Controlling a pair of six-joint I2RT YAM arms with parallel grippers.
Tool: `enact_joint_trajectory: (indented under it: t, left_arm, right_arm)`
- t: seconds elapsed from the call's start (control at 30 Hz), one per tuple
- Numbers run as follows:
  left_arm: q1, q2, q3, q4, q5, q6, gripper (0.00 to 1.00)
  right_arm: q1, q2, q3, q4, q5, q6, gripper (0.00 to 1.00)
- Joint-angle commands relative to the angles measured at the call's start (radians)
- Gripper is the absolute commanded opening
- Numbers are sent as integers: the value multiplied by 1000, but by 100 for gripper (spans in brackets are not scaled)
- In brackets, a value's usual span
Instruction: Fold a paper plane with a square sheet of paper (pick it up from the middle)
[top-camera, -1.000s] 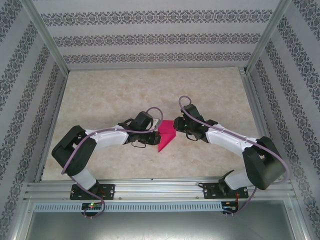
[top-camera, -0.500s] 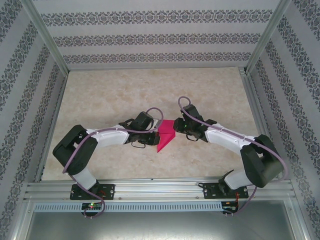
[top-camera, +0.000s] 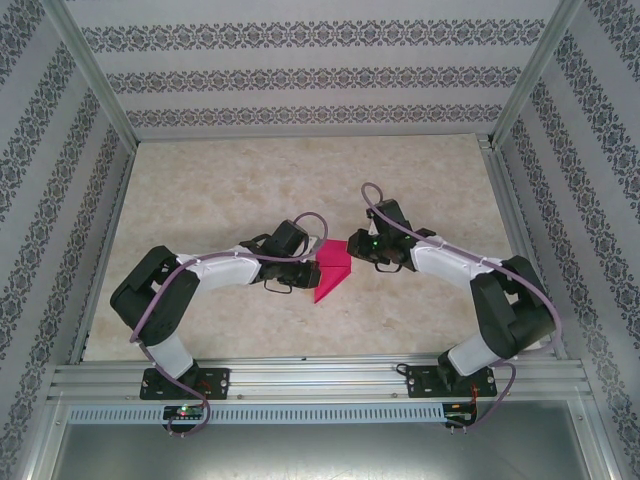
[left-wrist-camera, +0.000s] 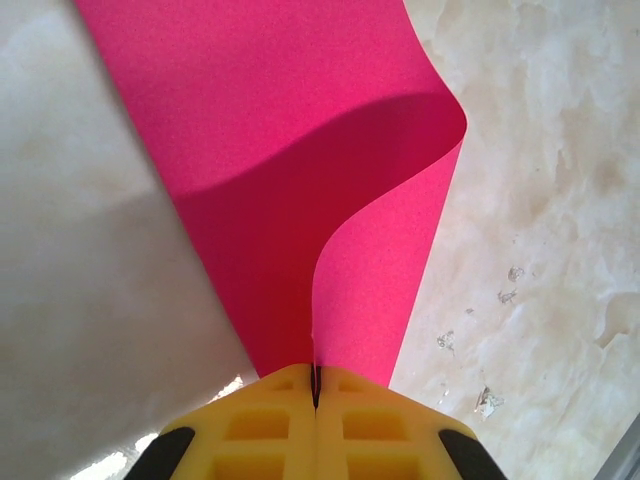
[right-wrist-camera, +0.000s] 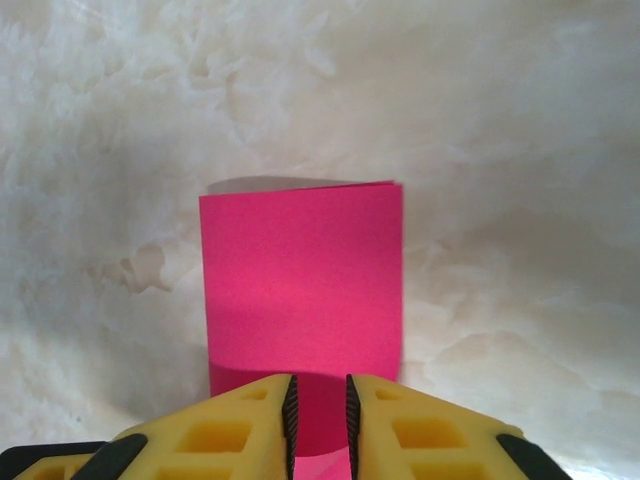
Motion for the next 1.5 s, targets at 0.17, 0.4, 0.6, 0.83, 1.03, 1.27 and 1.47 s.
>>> enact_joint_trajectory:
  t: [0.17, 0.4, 0.6, 0.83, 1.03, 1.27, 1.47]
  left_arm:
    - [14, 45, 57, -72, 48, 43, 5]
    - [14, 65, 75, -90, 67, 63, 6]
    - [14, 77, 81, -97, 61, 71, 6]
    - [14, 91, 97, -104, 56, 81, 6]
    - [13, 91, 104, -131, 12, 88, 6]
    - [14, 97, 88, -105, 18, 73, 7]
    - [14, 110, 84, -95, 11, 70, 7]
  right_arm:
    - [5, 173, 153, -58, -135, -64, 19]
    - [0, 264, 199, -99, -106, -86, 18]
    - [1, 323, 204, -97, -113, -94, 18]
    - [0, 352, 194, -127, -65, -119, 16]
    - [-1, 353, 193, -136, -53, -124, 16]
    - [1, 357, 191, -137, -50, -122, 17]
    - [5, 361, 186, -136, -46, -119, 17]
